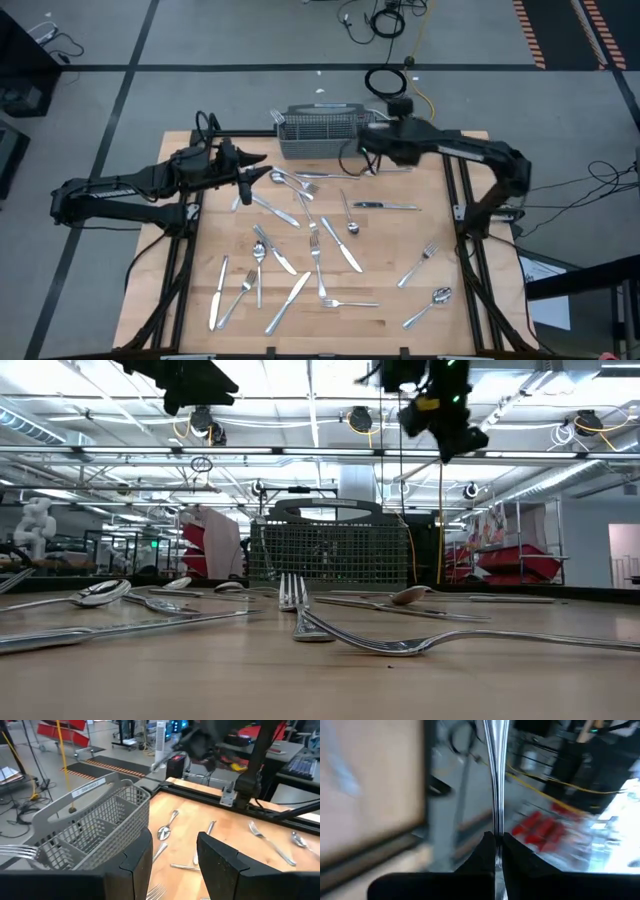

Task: Sort silverware
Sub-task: Put the silver spoon into the silverware organizer

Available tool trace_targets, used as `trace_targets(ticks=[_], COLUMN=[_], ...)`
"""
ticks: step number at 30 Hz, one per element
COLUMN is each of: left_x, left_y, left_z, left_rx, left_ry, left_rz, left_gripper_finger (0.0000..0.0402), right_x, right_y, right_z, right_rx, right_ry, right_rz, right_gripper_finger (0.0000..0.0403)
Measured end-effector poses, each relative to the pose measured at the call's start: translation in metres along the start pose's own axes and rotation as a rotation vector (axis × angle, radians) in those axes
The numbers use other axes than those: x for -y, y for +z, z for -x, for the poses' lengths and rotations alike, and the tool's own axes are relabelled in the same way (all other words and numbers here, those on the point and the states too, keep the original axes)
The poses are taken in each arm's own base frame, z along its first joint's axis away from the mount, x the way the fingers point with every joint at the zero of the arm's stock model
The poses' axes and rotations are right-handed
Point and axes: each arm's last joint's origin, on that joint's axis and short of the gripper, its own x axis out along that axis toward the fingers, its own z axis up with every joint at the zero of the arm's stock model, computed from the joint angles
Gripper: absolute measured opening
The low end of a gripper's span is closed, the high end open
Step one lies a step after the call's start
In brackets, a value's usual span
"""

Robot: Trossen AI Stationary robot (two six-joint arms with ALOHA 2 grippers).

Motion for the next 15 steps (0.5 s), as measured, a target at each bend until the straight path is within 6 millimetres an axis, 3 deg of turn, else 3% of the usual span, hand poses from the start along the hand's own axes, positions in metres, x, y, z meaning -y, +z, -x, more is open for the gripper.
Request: trace_targets(ticks=[6,15], left_x=[-0.001,-0.001], left_y=[0.000,0.001], left_z=[0.000,0.000], left_rx=[0.005,0.007], left_ry=[0.026,0.030], left_rz=[-0.018,-0.017], left_gripper_finger=[0.0157,0.0157], right_x=[0.013,-0.002], right_y=[0.038,0.068], right_z=[-0.036,-0.061], right_rx=[-0.083,-0.117], right_ry=[-0.066,-0.037], right_rz=[0.194,0.478], right_gripper_finger=[0.0000,0.0000])
